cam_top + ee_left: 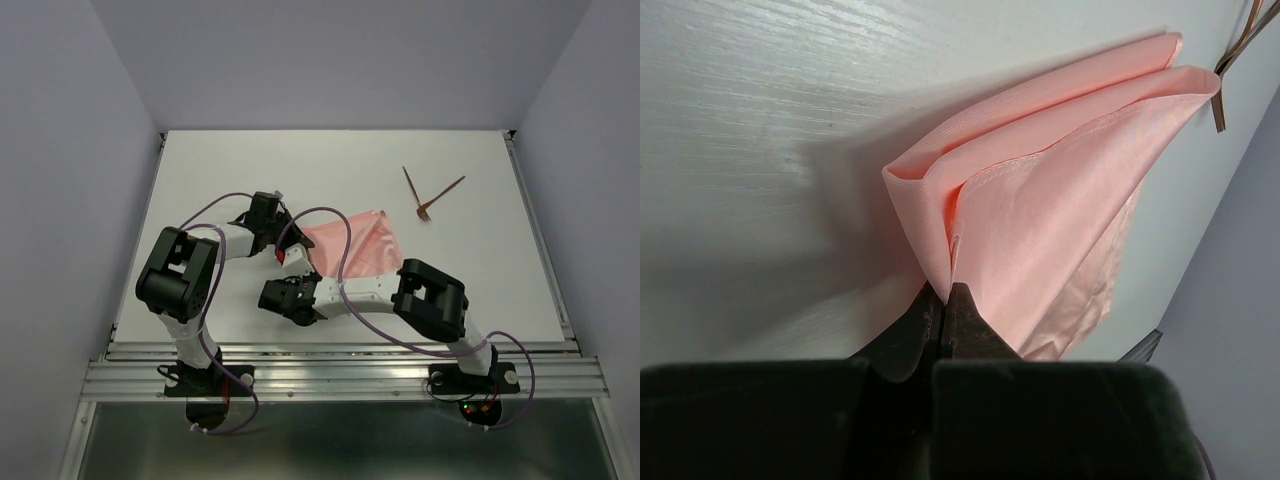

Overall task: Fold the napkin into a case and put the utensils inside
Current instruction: Pick up the upper triangle-folded napkin from the center of the board, then turn over the upper triangle folded napkin at the center of the board.

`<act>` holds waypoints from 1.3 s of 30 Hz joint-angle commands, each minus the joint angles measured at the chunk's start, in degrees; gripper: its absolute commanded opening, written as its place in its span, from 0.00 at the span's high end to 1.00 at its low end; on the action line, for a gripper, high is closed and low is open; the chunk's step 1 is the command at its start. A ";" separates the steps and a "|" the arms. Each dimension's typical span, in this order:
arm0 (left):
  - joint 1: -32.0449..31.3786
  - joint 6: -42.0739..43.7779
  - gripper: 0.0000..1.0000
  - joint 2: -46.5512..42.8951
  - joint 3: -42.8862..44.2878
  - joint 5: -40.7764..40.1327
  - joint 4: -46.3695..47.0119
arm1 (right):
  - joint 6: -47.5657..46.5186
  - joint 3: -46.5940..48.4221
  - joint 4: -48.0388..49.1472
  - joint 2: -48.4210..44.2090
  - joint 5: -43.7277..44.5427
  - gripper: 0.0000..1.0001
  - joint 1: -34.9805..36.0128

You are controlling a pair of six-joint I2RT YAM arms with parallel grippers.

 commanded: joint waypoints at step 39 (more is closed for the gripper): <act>32.35 24.73 1.00 -32.92 33.88 -30.43 -43.43 | -12.79 43.89 22.32 10.16 -45.72 0.99 4.17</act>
